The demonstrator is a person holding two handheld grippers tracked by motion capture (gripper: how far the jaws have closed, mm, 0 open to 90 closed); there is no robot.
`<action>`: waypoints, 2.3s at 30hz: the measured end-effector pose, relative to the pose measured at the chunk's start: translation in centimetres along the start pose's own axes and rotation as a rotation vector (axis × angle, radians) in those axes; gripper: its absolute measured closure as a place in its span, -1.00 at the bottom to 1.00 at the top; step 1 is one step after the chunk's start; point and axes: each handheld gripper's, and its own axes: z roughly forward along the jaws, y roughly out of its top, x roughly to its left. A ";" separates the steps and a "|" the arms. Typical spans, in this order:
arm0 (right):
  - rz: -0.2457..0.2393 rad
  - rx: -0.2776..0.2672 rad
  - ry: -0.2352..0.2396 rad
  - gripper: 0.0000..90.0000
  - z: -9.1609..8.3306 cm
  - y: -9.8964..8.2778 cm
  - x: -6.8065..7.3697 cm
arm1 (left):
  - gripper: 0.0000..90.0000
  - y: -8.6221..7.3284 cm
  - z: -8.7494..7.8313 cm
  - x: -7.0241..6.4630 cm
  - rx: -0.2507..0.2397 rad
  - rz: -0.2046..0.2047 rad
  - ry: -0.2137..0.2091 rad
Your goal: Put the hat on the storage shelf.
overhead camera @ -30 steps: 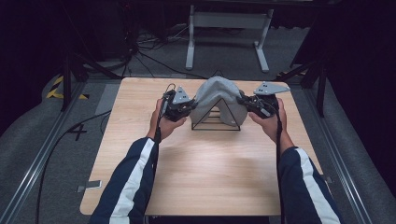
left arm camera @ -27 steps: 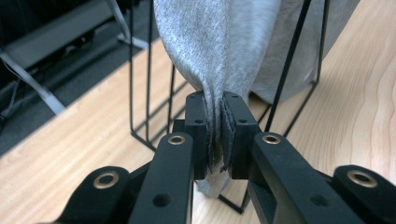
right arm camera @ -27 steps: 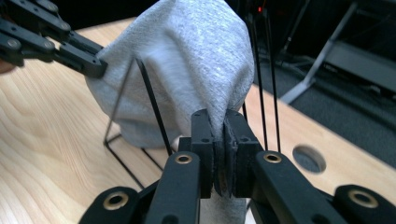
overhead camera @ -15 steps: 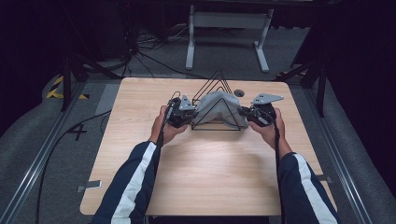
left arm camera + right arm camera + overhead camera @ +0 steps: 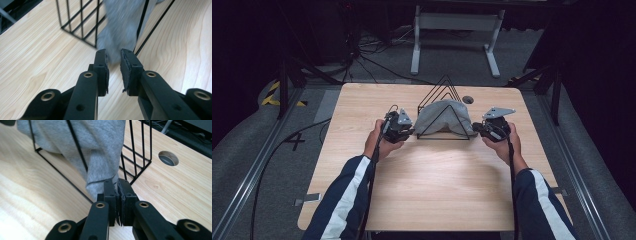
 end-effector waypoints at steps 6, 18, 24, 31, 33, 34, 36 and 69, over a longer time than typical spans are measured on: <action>-0.036 0.006 0.002 0.90 -1.5 -0.4 0.4 | 0.69 -1.5 -2.2 0.2 0.013 0.011 -0.002; -0.067 0.020 0.008 0.84 -4.3 -1.7 0.6 | 0.64 -3.6 -6.3 -0.7 0.022 0.045 -0.023; -0.083 0.024 0.005 0.79 -5.8 -2.3 0.9 | 0.60 -4.9 -7.8 -1.0 0.025 0.041 -0.026; -0.090 0.052 0.019 0.66 -7.0 -3.7 1.3 | 0.47 -6.6 -9.0 -1.7 0.048 0.052 -0.038; -0.089 0.054 0.020 0.65 -7.1 -3.9 1.3 | 0.42 -6.9 -9.2 -1.9 0.056 0.058 -0.035; -0.088 0.059 0.019 0.61 -7.3 -4.2 1.3 | 0.42 -7.1 -9.3 -2.0 0.063 0.064 -0.032; -0.085 0.066 0.016 0.56 -7.6 -4.7 1.3 | 0.37 -7.8 -9.8 -2.2 0.062 0.057 -0.037; 0.121 0.075 -0.002 -0.27 -9.9 -16.4 1.0 | -0.49 -18.5 -12.3 -4.4 0.017 -0.169 -0.060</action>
